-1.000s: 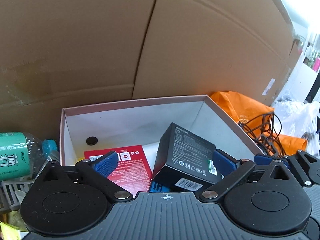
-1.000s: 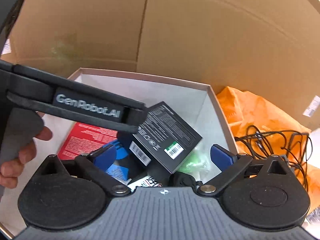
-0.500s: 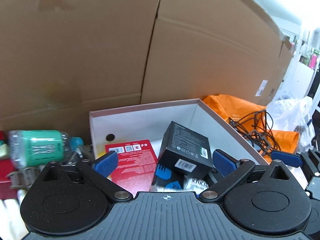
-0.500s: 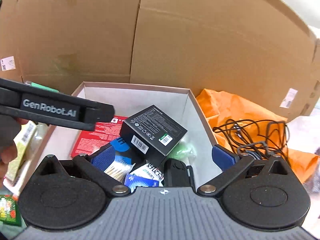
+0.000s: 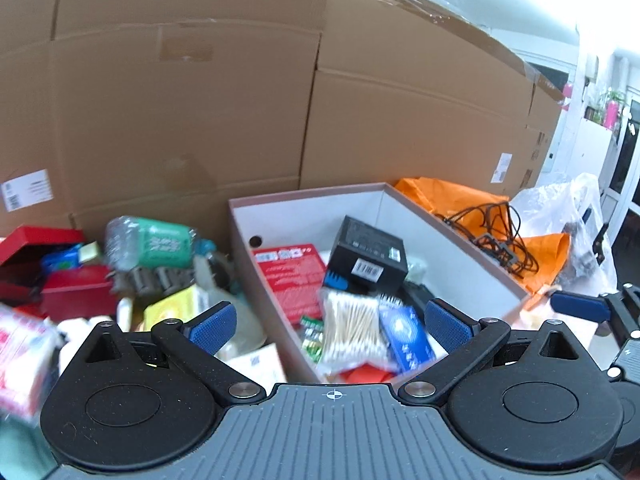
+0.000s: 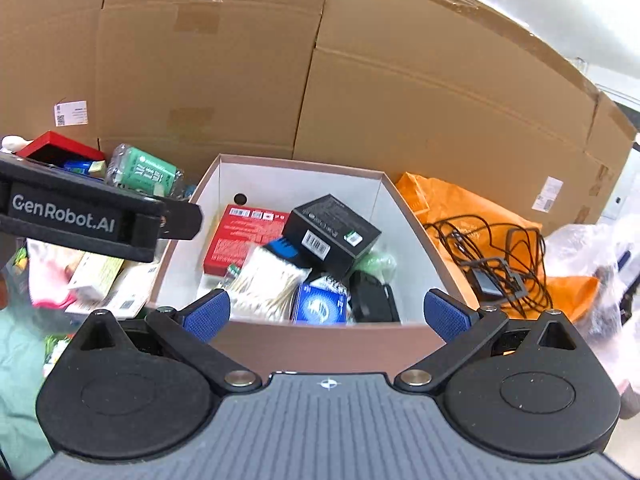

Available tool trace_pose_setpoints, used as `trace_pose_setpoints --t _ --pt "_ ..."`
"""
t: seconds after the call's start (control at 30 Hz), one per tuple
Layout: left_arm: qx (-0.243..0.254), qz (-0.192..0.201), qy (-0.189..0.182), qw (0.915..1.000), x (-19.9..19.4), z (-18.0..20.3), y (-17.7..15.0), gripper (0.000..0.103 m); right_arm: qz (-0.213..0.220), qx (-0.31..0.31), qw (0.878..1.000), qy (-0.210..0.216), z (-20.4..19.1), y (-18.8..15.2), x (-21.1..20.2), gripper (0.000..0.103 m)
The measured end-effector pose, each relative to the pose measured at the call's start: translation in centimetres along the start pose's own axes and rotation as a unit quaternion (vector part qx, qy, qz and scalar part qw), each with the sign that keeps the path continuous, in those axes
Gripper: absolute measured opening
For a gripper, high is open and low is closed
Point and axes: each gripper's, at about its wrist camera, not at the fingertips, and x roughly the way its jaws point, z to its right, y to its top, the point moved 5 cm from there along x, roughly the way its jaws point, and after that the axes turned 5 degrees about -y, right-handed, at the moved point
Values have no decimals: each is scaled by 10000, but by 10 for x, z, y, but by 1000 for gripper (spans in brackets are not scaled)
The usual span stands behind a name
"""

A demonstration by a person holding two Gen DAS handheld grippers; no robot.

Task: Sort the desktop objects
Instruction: 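Withdraw both grippers from above the white box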

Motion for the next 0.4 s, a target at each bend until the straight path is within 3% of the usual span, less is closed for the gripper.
trace_pose_setpoints --t 0.4 --pt "224 -59 -79 9997 -32 5 -42 103 -294 133 9991 -270 -16 -35 -23 103"
